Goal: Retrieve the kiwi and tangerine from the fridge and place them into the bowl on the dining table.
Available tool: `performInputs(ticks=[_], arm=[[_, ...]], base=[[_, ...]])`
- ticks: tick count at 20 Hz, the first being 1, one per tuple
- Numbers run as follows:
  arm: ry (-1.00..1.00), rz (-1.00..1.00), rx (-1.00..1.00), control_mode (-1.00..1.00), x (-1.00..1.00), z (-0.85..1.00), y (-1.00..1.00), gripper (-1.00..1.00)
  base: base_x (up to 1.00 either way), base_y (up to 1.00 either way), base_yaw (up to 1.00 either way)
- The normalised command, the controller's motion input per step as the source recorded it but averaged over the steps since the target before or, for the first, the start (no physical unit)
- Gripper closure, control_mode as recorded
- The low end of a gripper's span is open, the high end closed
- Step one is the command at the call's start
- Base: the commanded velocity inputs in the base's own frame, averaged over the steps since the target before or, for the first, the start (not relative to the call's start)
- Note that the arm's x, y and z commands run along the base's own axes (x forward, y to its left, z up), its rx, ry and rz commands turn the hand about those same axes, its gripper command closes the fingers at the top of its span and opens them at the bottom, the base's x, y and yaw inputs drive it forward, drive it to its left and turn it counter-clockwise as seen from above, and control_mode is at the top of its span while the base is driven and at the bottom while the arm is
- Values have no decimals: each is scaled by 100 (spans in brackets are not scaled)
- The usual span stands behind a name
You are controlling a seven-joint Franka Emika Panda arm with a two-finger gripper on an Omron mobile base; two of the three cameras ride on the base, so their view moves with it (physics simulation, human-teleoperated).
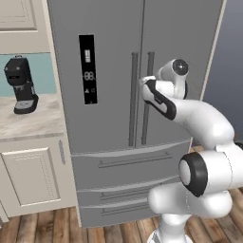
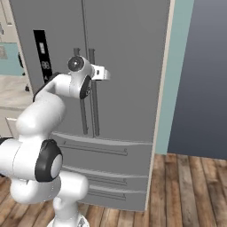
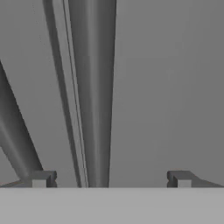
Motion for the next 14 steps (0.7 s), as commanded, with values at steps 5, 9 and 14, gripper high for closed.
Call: performInputs(ticks=[5, 9, 14], arm=[[0, 0, 0, -100, 69, -6, -1, -100], [-2, 0, 0, -100, 67, -22, 0, -100], [-9, 0, 0, -100, 61, -39, 0, -100]], base=[[0, 0, 0], [0, 0, 0], [0, 0, 0]])
